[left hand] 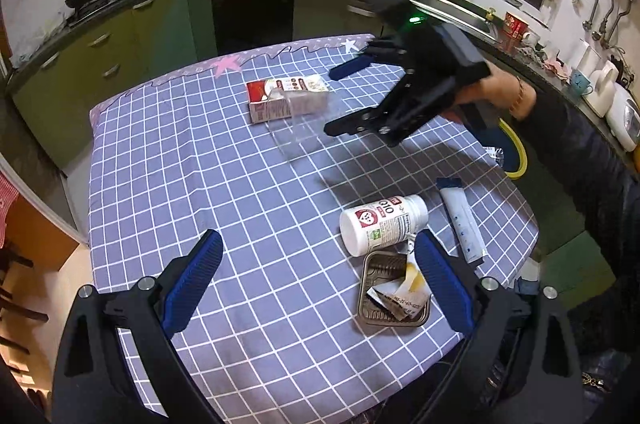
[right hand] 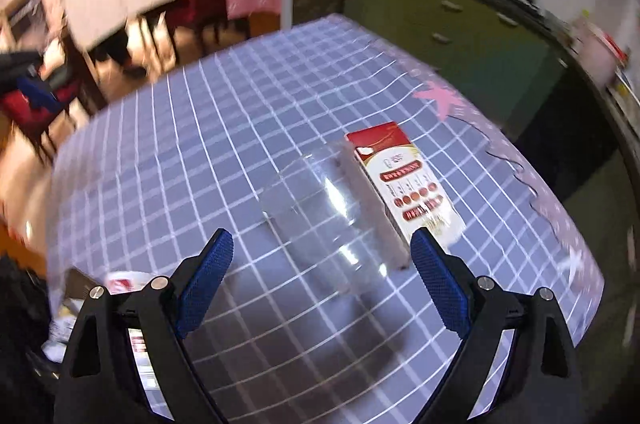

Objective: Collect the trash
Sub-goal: 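Reach to the clear plastic cup and grasp it with the right gripper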

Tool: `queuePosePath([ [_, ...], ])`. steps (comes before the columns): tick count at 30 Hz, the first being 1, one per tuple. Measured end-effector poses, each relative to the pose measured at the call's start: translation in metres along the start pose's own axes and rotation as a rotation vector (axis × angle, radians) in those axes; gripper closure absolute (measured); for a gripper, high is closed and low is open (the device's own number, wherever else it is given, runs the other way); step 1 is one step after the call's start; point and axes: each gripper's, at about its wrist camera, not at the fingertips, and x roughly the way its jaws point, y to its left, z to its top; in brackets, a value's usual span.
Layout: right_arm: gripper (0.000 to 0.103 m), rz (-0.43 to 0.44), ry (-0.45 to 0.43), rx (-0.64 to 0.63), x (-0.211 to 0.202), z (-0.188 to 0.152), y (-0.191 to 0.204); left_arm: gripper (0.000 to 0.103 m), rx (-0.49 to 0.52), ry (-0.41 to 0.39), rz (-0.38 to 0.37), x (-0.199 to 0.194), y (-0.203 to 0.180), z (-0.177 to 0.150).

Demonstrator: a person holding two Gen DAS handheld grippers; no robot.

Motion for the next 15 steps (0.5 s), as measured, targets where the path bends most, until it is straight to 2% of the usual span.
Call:
queuePosePath([
  [2,0.015,-0.007,0.041,-0.022,0.014,0.005,-0.004,0.011,-0.006,0.004,0.003,0.0,0.002,-0.002],
  [9,0.021,0.051,0.1,-0.036,0.043,0.01,-0.008,0.011,-0.019,0.018,-0.001,0.004,0.004,-0.003],
  [15,0.044,0.089,0.146,0.009,0.069,0.007,-0.009,0.011,-0.013,0.022,-0.002,0.005,0.003,-0.003],
])
